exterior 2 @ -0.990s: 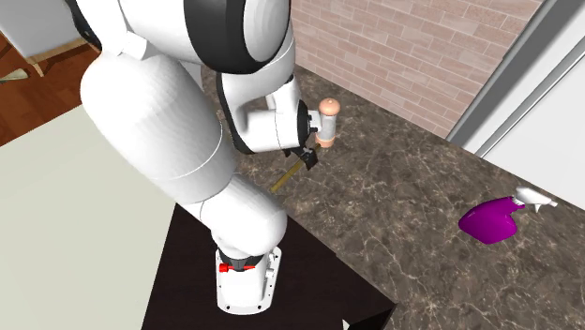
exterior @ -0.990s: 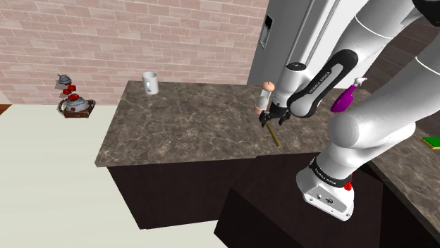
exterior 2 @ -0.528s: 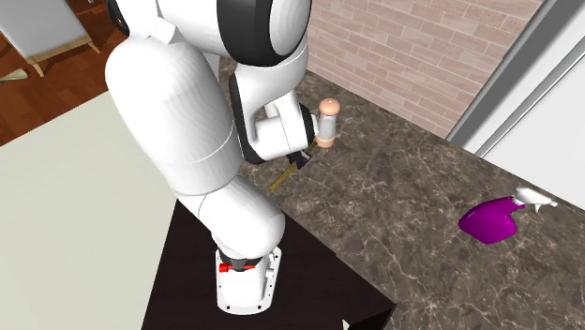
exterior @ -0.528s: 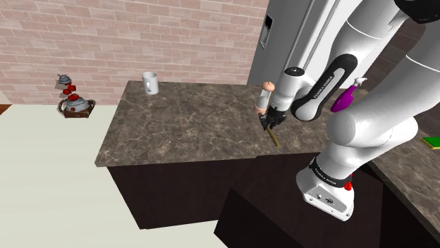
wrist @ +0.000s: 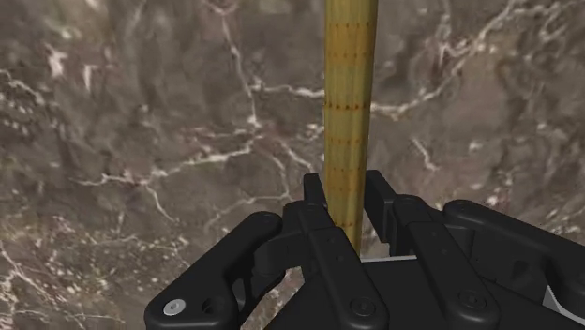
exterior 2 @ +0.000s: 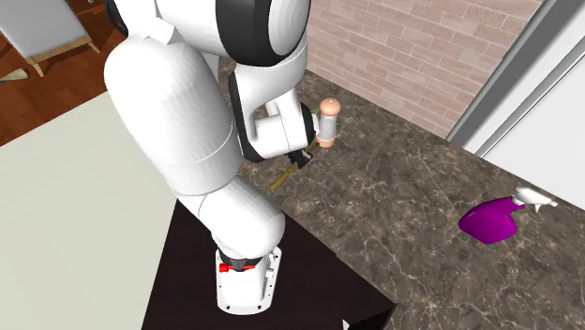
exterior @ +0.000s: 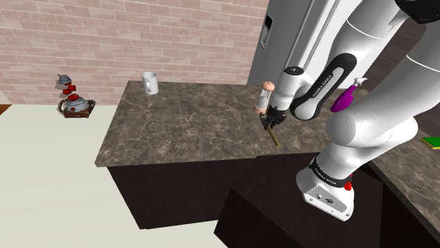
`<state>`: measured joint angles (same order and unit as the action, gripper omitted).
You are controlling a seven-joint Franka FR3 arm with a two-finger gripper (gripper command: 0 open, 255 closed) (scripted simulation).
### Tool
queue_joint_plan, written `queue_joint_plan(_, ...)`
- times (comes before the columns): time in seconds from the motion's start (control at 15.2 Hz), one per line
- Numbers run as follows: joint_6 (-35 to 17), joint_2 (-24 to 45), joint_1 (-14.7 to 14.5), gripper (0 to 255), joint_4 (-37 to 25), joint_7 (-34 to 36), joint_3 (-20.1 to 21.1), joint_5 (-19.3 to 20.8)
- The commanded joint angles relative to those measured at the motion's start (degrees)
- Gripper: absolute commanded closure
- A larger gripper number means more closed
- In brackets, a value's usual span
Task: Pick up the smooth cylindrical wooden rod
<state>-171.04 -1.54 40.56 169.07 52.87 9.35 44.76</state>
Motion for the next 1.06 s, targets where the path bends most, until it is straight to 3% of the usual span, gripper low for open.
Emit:
queue_joint_plan(0.0,1.7,-2.6,-1.0,255,1.3,-5.7,0.1,-7.3)
queue_joint_plan(0.2,4.6,-7.2,-5.1,255,2.7,-13.5,-1.4,-17.5)
queue_joint_plan(0.4,8.2,-11.5,-8.9,255,3.3,-18.0,-3.6,-23.3)
queue_joint_plan(0.73,14.7,-18.2,-12.9,255,3.5,-22.1,-6.1,-28.4)
queue_joint_plan(0.99,17.6,-20.9,-13.9,255,3.3,-23.3,-6.8,-29.7)
